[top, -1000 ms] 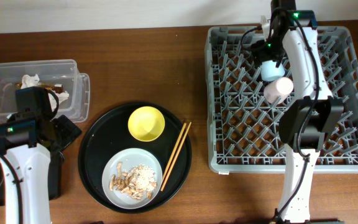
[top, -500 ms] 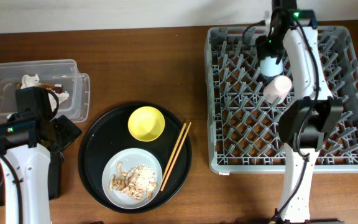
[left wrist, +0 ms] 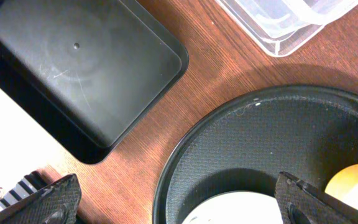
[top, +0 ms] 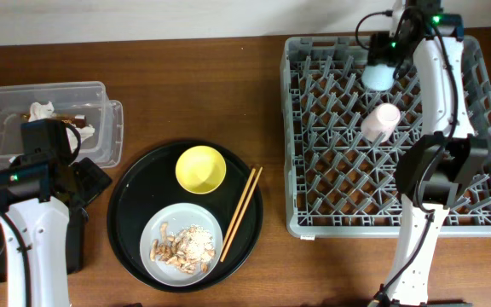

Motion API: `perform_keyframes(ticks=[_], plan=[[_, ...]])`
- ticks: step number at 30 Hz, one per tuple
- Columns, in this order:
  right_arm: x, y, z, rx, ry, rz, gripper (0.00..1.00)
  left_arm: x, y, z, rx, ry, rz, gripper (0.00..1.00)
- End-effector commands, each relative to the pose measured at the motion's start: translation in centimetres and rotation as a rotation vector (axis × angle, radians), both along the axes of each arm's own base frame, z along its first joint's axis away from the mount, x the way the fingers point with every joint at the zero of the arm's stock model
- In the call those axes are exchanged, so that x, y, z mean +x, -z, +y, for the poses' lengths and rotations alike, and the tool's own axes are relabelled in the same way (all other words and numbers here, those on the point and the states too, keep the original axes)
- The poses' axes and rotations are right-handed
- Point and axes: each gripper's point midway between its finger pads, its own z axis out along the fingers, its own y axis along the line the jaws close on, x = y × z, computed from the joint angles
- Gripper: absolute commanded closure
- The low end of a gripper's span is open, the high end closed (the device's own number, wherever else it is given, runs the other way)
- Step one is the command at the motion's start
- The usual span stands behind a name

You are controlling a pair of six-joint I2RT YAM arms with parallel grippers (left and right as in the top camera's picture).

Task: Sort waste into correct bins and load items into the dishwasher rack
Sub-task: 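Reach the right gripper to the yellow bowl and grasp its rim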

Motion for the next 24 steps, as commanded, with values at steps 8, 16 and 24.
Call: perform_keyframes(ticks=[8, 16, 24], plan=[[-4.3, -11.7, 2.2, 0.076, -0.010, -0.105, 0.07, -0.1, -0.2, 0.3, 0.012, -0.016, -0.003, 0.01], [-16.3, -18.6, 20.8, 0.530, -0.530, 0.042, 0.08, -0.1, -0.2, 0.3, 0.012, -0.016, -0.003, 0.01], [-21.5, -7.0, 41.7, 0.246, -0.799, 0.226, 0.11, -0.1, -0.2, 0.3, 0.012, -0.016, -0.003, 0.01]])
